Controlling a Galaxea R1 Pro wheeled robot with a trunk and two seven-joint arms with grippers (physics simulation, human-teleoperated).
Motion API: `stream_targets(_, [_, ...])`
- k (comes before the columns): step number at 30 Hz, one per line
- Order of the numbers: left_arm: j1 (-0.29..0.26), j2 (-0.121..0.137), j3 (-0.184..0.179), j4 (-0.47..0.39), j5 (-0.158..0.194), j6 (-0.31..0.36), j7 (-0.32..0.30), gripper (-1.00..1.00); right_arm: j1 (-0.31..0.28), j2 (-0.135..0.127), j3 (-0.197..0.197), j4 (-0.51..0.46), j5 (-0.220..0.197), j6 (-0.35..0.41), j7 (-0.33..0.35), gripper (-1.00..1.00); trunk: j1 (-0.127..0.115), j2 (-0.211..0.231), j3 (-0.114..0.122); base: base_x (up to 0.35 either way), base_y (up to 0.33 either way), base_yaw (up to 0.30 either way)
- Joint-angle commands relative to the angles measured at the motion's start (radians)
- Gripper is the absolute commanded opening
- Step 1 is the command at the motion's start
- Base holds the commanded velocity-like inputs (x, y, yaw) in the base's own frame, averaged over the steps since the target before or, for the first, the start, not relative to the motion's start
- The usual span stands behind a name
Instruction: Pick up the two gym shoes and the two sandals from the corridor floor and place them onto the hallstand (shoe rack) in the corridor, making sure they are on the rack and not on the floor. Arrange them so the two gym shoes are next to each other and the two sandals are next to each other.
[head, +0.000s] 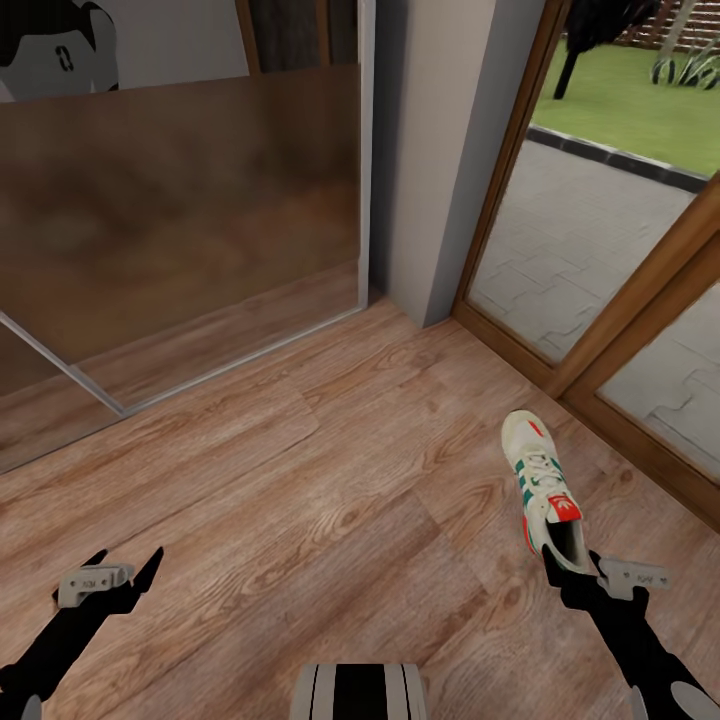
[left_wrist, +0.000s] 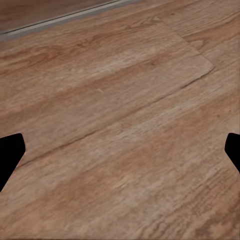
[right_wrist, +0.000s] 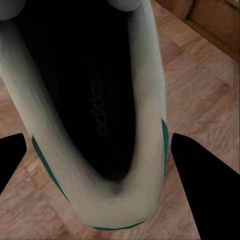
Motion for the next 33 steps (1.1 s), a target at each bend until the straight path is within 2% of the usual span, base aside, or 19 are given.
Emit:
stream_targets(1, [0.0, -0.001, 0.0, 0.0, 0.0, 0.0, 0.005, 1.0, 0.0, -0.002, -0.004, 0.0, 0.001, 0.0, 0.0, -1.0, 0.0, 0.0, 0.0, 0.0, 0.0, 0.0])
stream_targets(11, [0.0, -0.014, -0.003, 0.014, -0.002, -0.002, 0.04, 1.0, 0.002, -0.017, -0.017, 0.001, 0.026, 0.0, 0.006, -1.0, 0.0, 0.0, 0.0, 0.0, 0.0, 0.0])
stream_targets(20, [0.0, -0.02, -0.005, 0.035, 0.001, -0.003, 0.04, 1.0, 0.029, -0.011, -0.017, 0.005, 0.034, -0.004, 0.009, -1.0, 0.0, 0.0, 0.007, 0.0, 0.0, 0.0])
stream_targets(28, [0.0, -0.021, -0.01, 0.065, 0.002, -0.009, 0.041, 1.0, 0.048, -0.006, -0.015, 0.009, 0.032, -0.077, 0.007, -1.0, 0.0, 0.0, 0.019, 0.0, 0.0, 0.0])
stream_targets(33, [0.0, -0.023, -0.037, 0.094, 0.002, -0.023, 0.043, 1.0, 0.057, -0.005, -0.013, 0.011, 0.03, -0.097, 0.007, -1.0, 0.0, 0.0, 0.027, 0.0, 0.0, 0.0])
